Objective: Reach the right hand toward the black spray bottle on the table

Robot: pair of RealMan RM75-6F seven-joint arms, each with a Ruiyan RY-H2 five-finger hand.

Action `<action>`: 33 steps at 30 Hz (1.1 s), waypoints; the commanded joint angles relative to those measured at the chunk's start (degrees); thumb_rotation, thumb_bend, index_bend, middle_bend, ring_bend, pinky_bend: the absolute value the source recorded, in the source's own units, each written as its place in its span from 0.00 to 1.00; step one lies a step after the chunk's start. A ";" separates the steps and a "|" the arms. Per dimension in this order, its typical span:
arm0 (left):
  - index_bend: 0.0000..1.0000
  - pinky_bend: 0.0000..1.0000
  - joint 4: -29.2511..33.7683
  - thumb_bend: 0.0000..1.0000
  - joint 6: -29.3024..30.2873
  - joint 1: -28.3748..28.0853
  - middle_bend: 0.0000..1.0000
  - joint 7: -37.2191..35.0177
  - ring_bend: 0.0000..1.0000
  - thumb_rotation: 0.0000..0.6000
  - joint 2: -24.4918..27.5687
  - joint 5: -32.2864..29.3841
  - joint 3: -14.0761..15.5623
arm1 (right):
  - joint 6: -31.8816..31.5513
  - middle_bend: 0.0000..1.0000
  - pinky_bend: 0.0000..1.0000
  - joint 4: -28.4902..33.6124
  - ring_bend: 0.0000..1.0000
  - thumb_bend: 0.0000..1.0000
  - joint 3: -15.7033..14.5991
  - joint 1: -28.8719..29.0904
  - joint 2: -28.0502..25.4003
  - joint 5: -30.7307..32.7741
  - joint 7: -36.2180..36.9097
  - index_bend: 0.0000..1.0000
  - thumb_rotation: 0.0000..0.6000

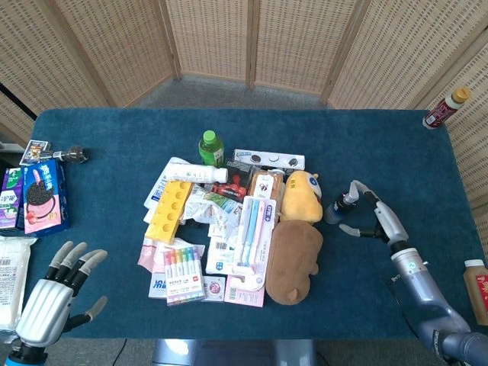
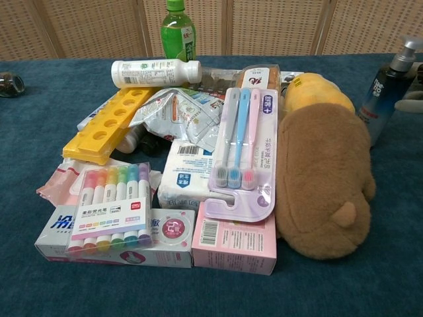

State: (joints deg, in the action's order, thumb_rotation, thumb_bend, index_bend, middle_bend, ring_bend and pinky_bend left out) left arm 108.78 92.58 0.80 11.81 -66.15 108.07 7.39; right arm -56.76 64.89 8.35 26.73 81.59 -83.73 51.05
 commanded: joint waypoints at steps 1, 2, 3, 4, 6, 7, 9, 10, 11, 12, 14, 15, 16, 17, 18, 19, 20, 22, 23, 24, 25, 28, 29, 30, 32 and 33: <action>0.15 0.00 -0.40 0.32 0.56 0.39 0.24 -0.46 0.12 1.00 0.12 -0.04 0.01 | 1.85 0.00 0.00 -0.75 0.00 0.06 0.33 1.66 0.89 0.52 0.22 0.00 0.69; 0.15 0.00 -0.53 0.31 0.75 0.52 0.24 -0.64 0.12 1.00 0.16 -0.06 0.01 | 2.34 0.00 0.00 -0.87 0.00 0.06 0.50 2.10 1.06 0.76 0.18 0.00 0.69; 0.15 0.00 -0.67 0.31 0.98 0.66 0.24 -0.81 0.12 1.00 0.20 -0.08 0.00 | 2.80 0.00 0.00 -0.99 0.00 0.06 0.69 2.51 1.25 1.02 0.01 0.00 0.70; 0.15 0.00 -0.89 0.31 1.32 0.86 0.24 -1.05 0.12 1.00 0.25 -0.11 -0.01 | 3.22 0.01 0.00 -1.06 0.00 0.06 0.96 3.01 1.50 1.33 -0.16 0.00 0.70; 0.15 0.00 -1.26 0.31 1.85 1.17 0.24 -1.54 0.12 1.00 0.29 -0.20 -0.05 | 3.59 0.08 0.00 -1.16 0.00 0.06 1.45 3.62 1.96 1.90 -0.42 0.00 0.72; 0.15 0.00 -1.56 0.31 2.18 1.36 0.24 -1.92 0.12 1.00 0.31 -0.33 -0.09 | 3.59 0.18 0.00 -1.40 0.03 0.06 1.88 3.90 2.42 2.48 -1.11 0.00 0.78; 0.15 0.00 -2.02 0.31 2.65 1.67 0.24 -2.56 0.12 1.00 0.38 -0.66 -0.13 | 3.47 0.45 0.00 -1.63 0.24 0.06 2.42 4.20 3.10 3.27 -2.02 0.09 0.93; 0.15 0.00 -2.33 0.31 2.92 1.85 0.24 -2.97 0.12 1.00 0.42 -0.92 -0.20 | 3.39 0.57 0.02 -1.73 0.36 0.05 2.83 4.28 3.50 3.95 -2.36 0.16 0.97; 0.15 0.00 -2.57 0.31 3.13 1.97 0.24 -3.30 0.12 1.00 0.44 -1.12 -0.27 | 2.96 0.74 0.08 -2.02 0.53 0.05 3.30 4.25 3.94 4.57 -2.88 0.31 1.00; 0.15 0.00 -2.82 0.31 3.34 2.08 0.24 -3.65 0.12 1.00 0.45 -1.30 -0.35 | 2.53 0.89 0.19 -2.36 0.71 0.05 3.65 4.22 4.42 5.07 -3.39 0.48 1.00; 0.15 0.00 -3.40 0.31 3.72 2.28 0.24 -4.48 0.12 1.00 0.44 -1.69 -0.52 | 1.54 1.00 0.38 -2.82 0.91 0.05 4.34 3.97 5.13 5.90 -3.44 0.67 1.00; 0.15 0.00 -3.61 0.31 3.81 2.33 0.24 -4.80 0.12 1.00 0.44 -1.83 -0.59 | 1.04 1.00 0.48 -3.05 0.98 0.06 4.59 3.82 5.38 6.17 -3.41 0.75 1.00; 0.15 0.00 -3.88 0.31 3.85 2.36 0.24 -5.16 0.12 1.00 0.43 -2.01 -0.67 | 0.11 1.00 0.52 -3.29 0.99 0.06 4.88 3.53 5.65 6.37 -3.47 0.77 1.00; 0.15 0.00 -4.06 0.31 3.84 2.35 0.24 -5.39 0.12 1.00 0.39 -2.09 -0.73 | -0.80 1.00 0.56 -3.45 1.00 0.07 5.12 3.27 5.84 6.48 -3.62 0.80 1.00; 0.15 0.00 -4.23 0.31 3.78 2.33 0.24 -5.63 0.12 1.00 0.33 -2.18 -0.78 | -1.64 1.00 0.58 -3.47 1.00 0.07 5.28 2.99 5.93 6.49 -3.70 0.81 1.00; 0.15 0.00 -4.47 0.31 3.62 2.26 0.24 -5.96 0.12 1.00 0.19 -2.31 -0.84 | -2.74 1.00 0.59 -3.37 1.00 0.07 5.43 2.59 5.88 6.45 -3.81 0.82 1.00; 0.15 0.00 -4.66 0.31 3.47 2.19 0.24 -6.20 0.12 1.00 0.06 -2.39 -0.89 | -3.55 1.00 0.60 -3.25 1.00 0.08 5.57 2.28 5.80 6.46 -4.02 0.83 1.00; 0.15 0.00 -5.02 0.31 3.03 1.98 0.24 -6.69 0.12 1.00 -0.26 -2.62 -1.02 | -5.30 1.00 0.60 -2.54 1.00 0.09 5.83 1.60 5.24 6.35 -4.49 0.85 1.00; 0.15 0.00 -5.13 0.31 2.84 1.87 0.24 -6.83 0.12 1.00 -0.38 -2.67 -1.07 | -6.06 1.00 0.60 -2.10 1.00 0.09 6.00 1.32 4.89 6.34 -4.84 0.86 1.00; 0.15 0.00 -5.24 0.31 2.65 1.74 0.24 -6.96 0.12 1.00 -0.53 -2.68 -1.16 | -7.07 1.00 0.60 -1.28 1.00 0.09 6.26 0.98 4.24 6.25 -5.36 0.87 1.00; 0.15 0.00 -5.30 0.31 2.55 1.67 0.24 -7.01 0.12 1.00 -0.64 -2.60 -1.19 | -7.91 1.00 0.60 -0.46 1.00 0.10 6.46 0.71 3.64 6.13 -5.78 0.87 1.00; 0.15 0.00 -5.49 0.31 2.43 1.58 0.24 -7.02 0.12 1.00 -1.03 -1.86 -1.00 | -11.19 1.00 0.60 3.82 1.00 0.10 7.49 -0.36 0.84 5.67 -7.41 0.88 1.00; 0.15 0.00 -5.57 0.31 2.46 1.61 0.24 -7.01 0.12 1.00 -1.13 -1.56 -0.88 | -12.17 1.00 0.60 5.65 1.00 0.10 7.87 -0.74 -0.26 5.57 -7.83 0.88 1.00; 0.15 0.00 -5.68 0.31 2.54 1.69 0.24 -7.05 0.12 1.00 -1.25 -1.26 -0.73 | -13.36 1.00 0.60 8.34 1.00 0.10 8.36 -1.26 -1.89 5.44 -8.51 0.88 1.00; 0.15 0.00 -5.92 0.31 2.65 1.85 0.24 -7.16 0.12 1.00 -1.37 -1.00 -0.49 | -14.98 1.00 0.60 12.57 1.00 0.10 9.09 -2.02 -4.49 5.26 -9.79 0.88 1.00; 0.15 0.00 -6.09 0.31 2.75 1.95 0.24 -7.29 0.12 1.00 -1.43 -0.88 -0.37 | -15.95 1.00 0.60 15.37 1.00 0.10 9.60 -2.49 -6.22 5.15 -10.73 0.88 1.00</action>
State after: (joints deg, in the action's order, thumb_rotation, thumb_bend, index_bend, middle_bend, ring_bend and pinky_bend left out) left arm 102.76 95.27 2.69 4.58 -67.53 107.13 6.97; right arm -69.50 73.69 16.33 25.89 79.95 -78.10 42.87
